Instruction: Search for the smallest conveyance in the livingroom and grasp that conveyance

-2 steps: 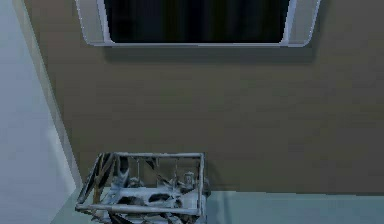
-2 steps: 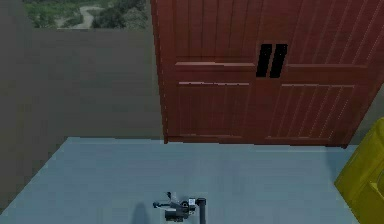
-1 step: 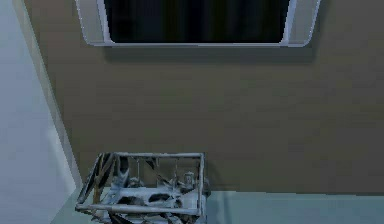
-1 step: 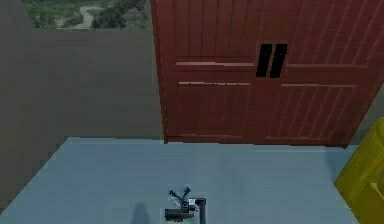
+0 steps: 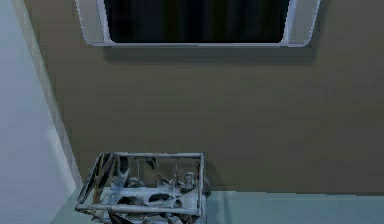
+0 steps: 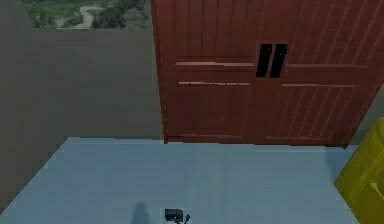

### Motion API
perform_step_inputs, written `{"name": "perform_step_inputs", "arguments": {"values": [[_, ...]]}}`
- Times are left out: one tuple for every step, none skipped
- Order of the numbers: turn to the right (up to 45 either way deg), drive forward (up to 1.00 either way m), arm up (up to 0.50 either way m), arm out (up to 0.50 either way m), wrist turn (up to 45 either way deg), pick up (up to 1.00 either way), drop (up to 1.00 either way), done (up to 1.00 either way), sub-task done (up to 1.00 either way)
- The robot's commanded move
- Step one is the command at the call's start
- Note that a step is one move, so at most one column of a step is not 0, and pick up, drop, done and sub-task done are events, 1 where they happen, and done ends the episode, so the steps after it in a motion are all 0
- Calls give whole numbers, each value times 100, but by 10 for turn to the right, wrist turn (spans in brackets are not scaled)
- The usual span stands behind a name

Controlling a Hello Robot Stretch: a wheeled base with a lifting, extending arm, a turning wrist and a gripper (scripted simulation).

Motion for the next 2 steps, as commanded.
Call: {"name": "perform_step_inputs", "arguments": {"values": [[0, 0, 0, 0, 0, 100, 0, 0, 0], [0, 0, 10, 0, 0, 0, 0, 0, 0]]}}
